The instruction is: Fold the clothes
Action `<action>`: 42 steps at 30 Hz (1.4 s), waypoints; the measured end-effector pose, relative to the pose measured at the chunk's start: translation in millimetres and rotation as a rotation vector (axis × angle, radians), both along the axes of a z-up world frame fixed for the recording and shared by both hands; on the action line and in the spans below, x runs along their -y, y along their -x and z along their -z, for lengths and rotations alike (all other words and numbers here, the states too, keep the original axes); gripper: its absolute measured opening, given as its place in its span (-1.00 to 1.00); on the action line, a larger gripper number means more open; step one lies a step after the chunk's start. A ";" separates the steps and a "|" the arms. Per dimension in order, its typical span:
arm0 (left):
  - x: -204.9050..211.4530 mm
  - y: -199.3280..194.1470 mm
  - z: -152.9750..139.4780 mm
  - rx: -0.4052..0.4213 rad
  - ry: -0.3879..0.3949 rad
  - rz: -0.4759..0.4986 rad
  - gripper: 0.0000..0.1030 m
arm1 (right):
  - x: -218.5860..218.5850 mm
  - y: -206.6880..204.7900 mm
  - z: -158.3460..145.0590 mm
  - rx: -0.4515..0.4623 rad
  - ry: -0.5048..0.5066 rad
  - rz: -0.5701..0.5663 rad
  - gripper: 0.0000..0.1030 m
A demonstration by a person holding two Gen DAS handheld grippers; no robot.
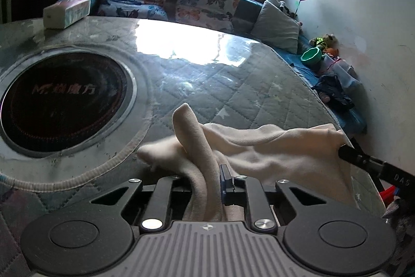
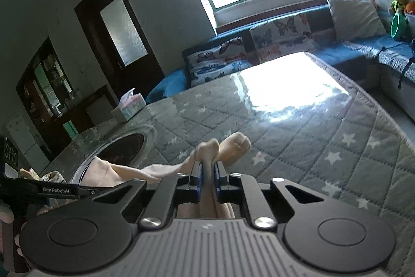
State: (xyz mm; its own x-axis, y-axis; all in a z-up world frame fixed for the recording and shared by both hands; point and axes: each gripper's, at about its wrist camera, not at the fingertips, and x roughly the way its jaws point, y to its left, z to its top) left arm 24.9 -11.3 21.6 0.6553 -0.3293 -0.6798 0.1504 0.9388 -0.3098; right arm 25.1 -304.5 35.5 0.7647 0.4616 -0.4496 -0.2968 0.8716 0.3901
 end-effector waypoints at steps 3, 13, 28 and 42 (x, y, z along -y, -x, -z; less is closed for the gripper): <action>-0.2 -1.7 1.3 -0.001 -0.002 0.003 -0.66 | 2.1 -2.0 -1.5 -0.022 0.009 0.011 -0.87; -5.4 -5.7 14.0 -0.037 -0.004 -0.003 -0.65 | 22.2 -4.4 29.3 -0.118 0.019 0.062 -0.19; -5.0 -10.6 21.7 -0.075 -0.010 -0.017 -0.56 | 12.9 -32.3 52.5 -0.147 -0.080 -0.021 -0.39; 2.6 -8.8 9.0 -0.035 -0.031 0.008 -0.65 | 12.5 -18.1 30.9 -0.087 -0.122 -0.004 -0.76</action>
